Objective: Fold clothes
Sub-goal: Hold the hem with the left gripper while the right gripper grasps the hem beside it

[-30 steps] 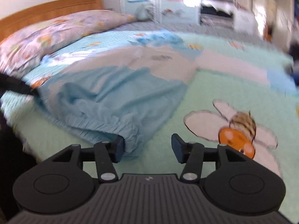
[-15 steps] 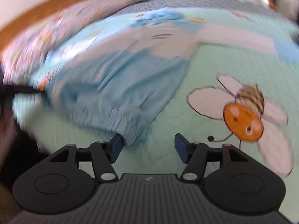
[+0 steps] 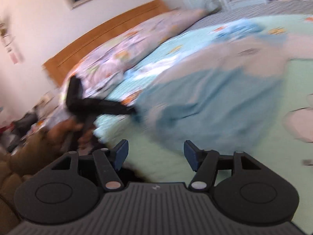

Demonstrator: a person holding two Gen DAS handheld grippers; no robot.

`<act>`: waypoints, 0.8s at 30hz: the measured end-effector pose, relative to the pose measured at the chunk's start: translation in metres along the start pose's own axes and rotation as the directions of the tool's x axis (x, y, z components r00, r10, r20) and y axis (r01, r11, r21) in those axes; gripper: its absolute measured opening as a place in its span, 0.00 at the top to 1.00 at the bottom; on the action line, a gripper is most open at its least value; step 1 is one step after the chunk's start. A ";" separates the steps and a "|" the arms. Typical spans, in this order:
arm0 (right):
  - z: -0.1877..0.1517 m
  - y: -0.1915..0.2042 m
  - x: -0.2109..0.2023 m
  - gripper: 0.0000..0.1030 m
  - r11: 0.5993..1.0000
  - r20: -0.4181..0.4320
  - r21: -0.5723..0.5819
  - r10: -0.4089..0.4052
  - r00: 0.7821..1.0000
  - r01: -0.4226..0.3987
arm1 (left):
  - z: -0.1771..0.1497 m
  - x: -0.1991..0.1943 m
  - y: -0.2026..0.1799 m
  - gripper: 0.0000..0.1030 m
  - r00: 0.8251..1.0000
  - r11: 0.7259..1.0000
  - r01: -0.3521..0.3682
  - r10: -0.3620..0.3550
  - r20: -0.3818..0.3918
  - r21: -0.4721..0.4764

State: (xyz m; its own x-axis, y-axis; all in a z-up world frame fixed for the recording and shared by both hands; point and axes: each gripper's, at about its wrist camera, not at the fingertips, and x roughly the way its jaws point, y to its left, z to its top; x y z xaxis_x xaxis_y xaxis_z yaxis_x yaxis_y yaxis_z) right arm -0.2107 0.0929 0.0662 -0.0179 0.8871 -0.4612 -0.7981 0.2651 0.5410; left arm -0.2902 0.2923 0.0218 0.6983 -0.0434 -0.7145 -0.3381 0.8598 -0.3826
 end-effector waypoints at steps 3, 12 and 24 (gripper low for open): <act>0.005 0.006 0.045 0.37 0.996 -0.096 -0.002 0.093 0.991 -0.093 | -0.001 -0.004 -0.001 0.57 1.000 1.000 -0.001 0.001 0.001 0.004; 0.059 -0.087 0.050 0.31 0.930 0.123 0.282 -0.279 0.952 0.236 | -0.005 -0.008 -0.002 0.53 1.000 1.000 0.008 -0.008 -0.005 0.018; 0.020 -0.027 0.072 0.29 0.948 -0.065 0.218 0.252 0.966 -0.232 | -0.012 -0.014 -0.018 0.50 0.999 0.998 0.040 -0.039 -0.017 0.054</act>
State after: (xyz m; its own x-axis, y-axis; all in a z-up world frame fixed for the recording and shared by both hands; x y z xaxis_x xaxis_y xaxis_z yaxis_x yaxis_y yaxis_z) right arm -0.1783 0.1577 0.0326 -0.2573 0.8987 -0.3552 -0.6209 0.1279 0.7734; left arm -0.3014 0.2707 0.0314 0.7002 -0.0855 -0.7088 -0.2753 0.8837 -0.3786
